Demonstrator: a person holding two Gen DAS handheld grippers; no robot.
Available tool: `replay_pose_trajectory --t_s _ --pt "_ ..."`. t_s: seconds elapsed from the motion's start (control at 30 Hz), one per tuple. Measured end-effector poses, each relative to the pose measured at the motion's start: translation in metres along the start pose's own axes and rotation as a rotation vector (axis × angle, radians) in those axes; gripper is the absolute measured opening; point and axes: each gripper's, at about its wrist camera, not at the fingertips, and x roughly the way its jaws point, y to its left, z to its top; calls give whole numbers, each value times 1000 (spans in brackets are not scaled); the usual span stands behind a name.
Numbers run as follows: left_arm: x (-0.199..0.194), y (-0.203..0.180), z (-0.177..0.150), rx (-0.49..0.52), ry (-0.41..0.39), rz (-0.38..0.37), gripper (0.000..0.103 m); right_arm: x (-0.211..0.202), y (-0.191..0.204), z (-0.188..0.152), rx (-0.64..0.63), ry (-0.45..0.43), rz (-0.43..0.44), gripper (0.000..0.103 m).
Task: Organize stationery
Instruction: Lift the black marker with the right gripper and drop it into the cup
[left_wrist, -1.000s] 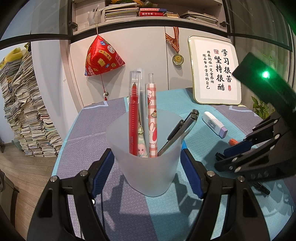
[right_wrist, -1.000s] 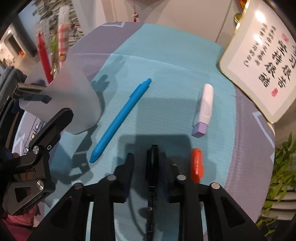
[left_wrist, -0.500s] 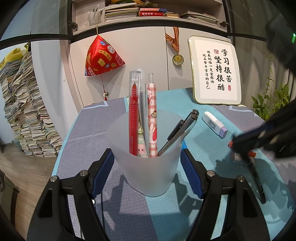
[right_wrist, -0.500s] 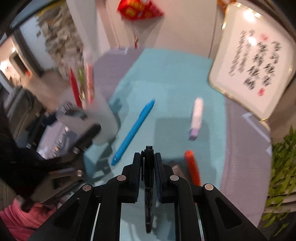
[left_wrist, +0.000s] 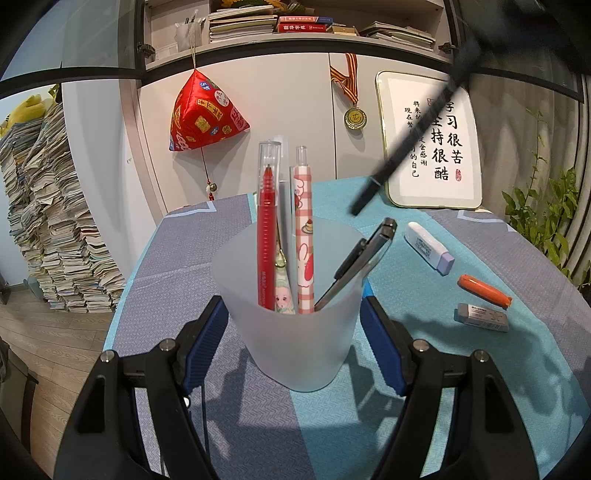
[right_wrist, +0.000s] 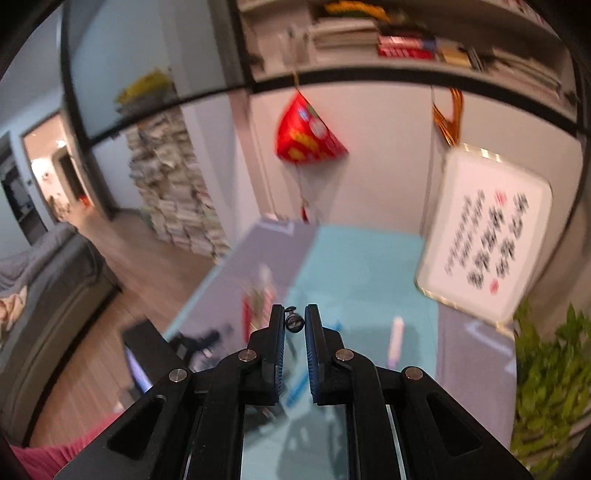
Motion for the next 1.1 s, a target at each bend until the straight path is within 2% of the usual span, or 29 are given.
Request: replay_pose_trajectory --t_s 0.13,0.27,0.67,1.1 --pt "0 0 0 0 1 0 73 -1 18 19 -26 -36 36 12" --pt "0 2 0 -2 5 -2 73 8 28 22 -45 -30 45 11" --pt "-1 2 -1 -1 5 -2 73 22 24 37 -1 -26 70 11" --pt "-1 2 -1 -1 6 -2 73 31 22 37 27 -5 76 11"
